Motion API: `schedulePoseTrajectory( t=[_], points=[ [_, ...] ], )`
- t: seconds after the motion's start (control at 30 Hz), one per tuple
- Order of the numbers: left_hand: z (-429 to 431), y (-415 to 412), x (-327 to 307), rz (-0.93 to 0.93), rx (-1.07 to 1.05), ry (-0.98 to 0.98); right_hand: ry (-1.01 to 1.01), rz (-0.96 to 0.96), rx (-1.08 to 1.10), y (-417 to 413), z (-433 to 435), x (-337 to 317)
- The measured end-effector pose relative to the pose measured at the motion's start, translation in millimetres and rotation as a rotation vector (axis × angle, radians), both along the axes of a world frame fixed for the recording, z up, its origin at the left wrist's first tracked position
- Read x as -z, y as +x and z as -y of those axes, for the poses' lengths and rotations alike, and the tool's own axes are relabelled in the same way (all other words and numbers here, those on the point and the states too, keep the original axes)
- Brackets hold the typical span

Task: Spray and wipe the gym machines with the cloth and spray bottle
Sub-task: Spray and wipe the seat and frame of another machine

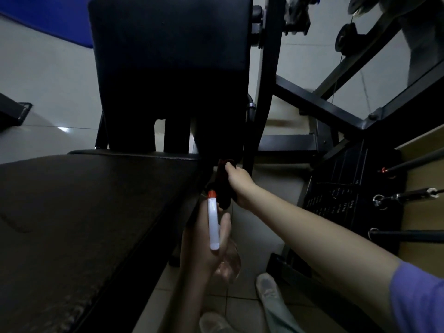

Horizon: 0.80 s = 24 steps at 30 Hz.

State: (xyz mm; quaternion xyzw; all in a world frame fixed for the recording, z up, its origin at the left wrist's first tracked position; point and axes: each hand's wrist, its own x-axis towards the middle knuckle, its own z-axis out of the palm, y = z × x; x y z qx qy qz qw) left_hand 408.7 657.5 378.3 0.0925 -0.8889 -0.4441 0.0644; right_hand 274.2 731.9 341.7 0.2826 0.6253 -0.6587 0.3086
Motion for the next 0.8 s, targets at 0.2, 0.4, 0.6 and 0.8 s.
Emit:
schedulePoseTrajectory(
  t=[0.2, 0.4, 0.6, 0.8],
  points=[
    [0, -16, 2, -0.001, -0.013, -0.094, -0.007, -0.014, 0.095, -3, -22, 4],
    [-3, -18, 11, 0.089, -0.105, -0.154, -0.057, -0.003, 0.129, -6, -27, 4],
    [-6, -28, 8, 0.074, -0.053, -0.211, -0.047, -0.022, 0.110, -6, -27, 11],
    [-9, -28, 9, 0.061, -0.023, -0.133, -0.075, -0.033, 0.080, -6, -27, 18]
  ],
)
